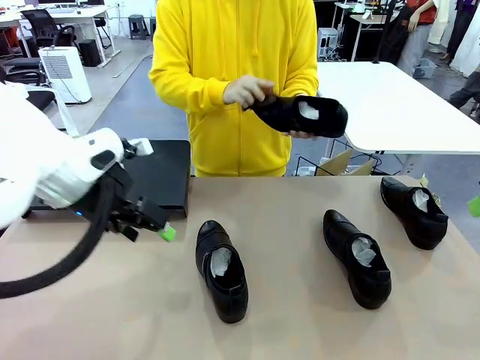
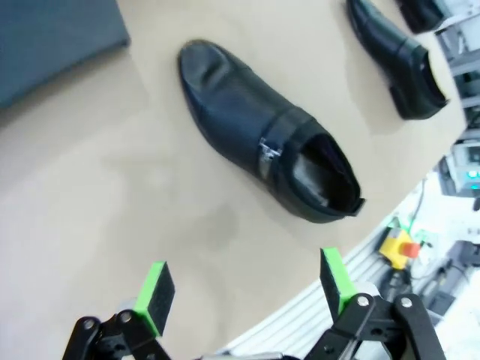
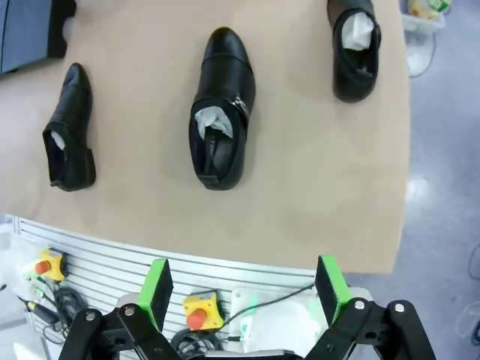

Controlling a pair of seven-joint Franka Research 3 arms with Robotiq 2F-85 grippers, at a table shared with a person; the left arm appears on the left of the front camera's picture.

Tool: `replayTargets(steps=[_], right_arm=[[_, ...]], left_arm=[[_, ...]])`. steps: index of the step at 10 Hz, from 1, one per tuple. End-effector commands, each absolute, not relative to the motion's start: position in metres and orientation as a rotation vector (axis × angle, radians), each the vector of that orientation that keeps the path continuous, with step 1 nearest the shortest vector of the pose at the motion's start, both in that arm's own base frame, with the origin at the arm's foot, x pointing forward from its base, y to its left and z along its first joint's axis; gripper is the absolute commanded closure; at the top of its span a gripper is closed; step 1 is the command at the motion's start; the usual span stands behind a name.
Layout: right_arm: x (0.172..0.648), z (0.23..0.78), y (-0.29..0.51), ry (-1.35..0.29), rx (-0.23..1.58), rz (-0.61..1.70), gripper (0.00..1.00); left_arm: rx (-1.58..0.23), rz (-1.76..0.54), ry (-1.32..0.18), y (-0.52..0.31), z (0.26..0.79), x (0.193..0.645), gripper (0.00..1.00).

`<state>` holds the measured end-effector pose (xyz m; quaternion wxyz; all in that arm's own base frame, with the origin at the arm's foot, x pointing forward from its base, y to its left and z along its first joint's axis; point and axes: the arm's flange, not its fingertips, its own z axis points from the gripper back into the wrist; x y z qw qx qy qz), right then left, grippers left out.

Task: Organize the shoes by placing them on the stand.
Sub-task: Place the Shoe from the middle of the table onto the Shoes Stand.

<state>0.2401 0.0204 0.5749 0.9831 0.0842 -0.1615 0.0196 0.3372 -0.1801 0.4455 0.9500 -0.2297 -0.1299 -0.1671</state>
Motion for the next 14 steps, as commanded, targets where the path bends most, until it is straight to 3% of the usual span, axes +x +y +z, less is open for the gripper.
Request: replayTargets(steps=[1, 2, 6, 9, 11, 14], right_arm=[[0.239, 0.576, 0.021, -0.328, 0.174, 0.063, 0.00], [0.239, 0.576, 0.021, -0.328, 0.174, 0.063, 0.00], [0.239, 0.576, 0.021, -0.328, 0.174, 0.063, 0.00], [0.239, 0.576, 0.021, -0.328, 0.174, 0.063, 0.00], [0.239, 0.576, 0.021, -0.328, 0.174, 0.063, 0.00], [0.239, 0.576, 0.021, -0.328, 0.174, 0.063, 0.00]], left_arm=[[-0.531, -0.279, -0.325, -0.176, 0.462, 0.334, 0.00], [-0.467, -0.340, -0.264, -0.180, 0.446, 0.337, 0.00], [-0.424, -0.293, -0.297, -0.193, 0.452, 0.327, 0.00], [-0.451, -0.295, -0.352, -0.299, 0.455, 0.318, 0.00], [-0.521, -0.272, -0.253, -0.350, 0.447, 0.330, 0.00], [-0.419, -0.204, -0.147, -0.400, 0.414, 0.354, 0.00]])
